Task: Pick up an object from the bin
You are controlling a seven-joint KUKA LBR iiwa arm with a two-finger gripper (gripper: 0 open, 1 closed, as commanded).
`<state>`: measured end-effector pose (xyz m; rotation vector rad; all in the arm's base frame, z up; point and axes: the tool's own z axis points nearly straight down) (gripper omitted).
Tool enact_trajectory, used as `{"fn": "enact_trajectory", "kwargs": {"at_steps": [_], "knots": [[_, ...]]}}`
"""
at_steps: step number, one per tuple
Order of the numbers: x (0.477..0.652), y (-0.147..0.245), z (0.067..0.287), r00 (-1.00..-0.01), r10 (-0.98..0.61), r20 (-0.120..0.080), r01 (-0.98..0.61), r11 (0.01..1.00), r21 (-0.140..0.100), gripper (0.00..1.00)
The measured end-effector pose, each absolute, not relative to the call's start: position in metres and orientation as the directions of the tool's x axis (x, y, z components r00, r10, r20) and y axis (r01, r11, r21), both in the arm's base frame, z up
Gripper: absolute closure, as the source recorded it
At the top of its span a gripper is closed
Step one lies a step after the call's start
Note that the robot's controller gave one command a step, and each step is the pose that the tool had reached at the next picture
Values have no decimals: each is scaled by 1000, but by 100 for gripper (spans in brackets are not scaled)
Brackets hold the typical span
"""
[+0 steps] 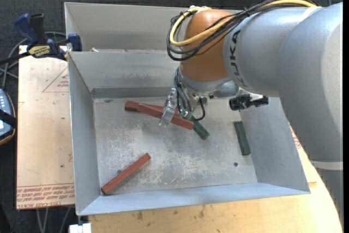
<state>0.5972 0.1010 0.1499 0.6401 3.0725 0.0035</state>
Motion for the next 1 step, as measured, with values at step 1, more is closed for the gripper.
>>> {"fn": "enact_trajectory", "kwargs": {"at_steps": [1], "knots": [[598,102,178,-918,398,-4,398,918,4,100]]}}
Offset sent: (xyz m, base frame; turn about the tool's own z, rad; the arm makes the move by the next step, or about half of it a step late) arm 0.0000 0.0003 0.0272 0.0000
